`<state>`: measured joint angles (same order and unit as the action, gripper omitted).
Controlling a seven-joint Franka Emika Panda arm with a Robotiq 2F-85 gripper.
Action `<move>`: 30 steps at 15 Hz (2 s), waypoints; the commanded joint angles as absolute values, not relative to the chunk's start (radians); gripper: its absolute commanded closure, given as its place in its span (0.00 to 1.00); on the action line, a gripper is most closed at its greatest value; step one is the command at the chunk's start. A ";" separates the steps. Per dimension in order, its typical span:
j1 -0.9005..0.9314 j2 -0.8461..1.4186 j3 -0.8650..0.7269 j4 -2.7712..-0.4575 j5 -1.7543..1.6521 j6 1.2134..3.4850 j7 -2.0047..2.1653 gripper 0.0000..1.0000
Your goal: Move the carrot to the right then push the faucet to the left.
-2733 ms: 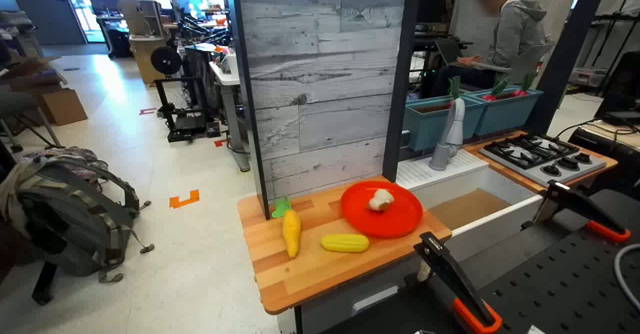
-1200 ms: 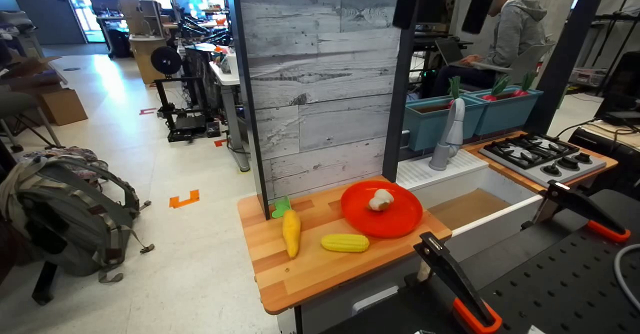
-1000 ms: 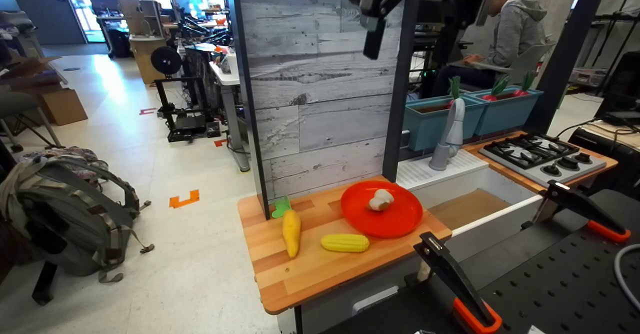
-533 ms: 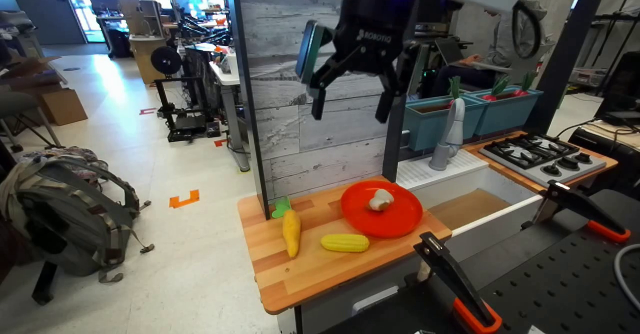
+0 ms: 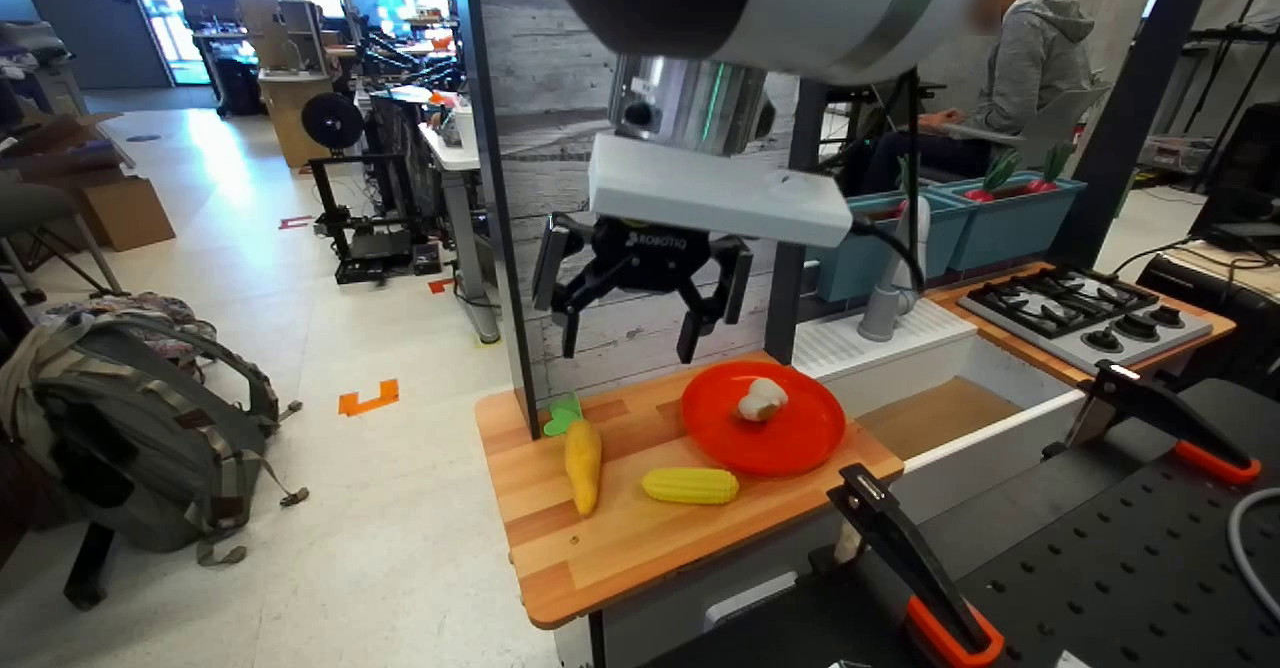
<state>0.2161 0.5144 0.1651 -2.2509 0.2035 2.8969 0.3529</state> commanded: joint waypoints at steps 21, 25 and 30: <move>0.457 1.005 -0.039 -1.754 0.209 2.861 0.575 0.33; 0.465 1.024 -0.054 -1.720 0.201 2.833 0.592 0.65; 0.468 1.034 -0.065 -1.700 0.195 2.791 0.617 0.99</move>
<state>0.4444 1.0100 -0.0390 -1.7426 0.2025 2.8325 0.5803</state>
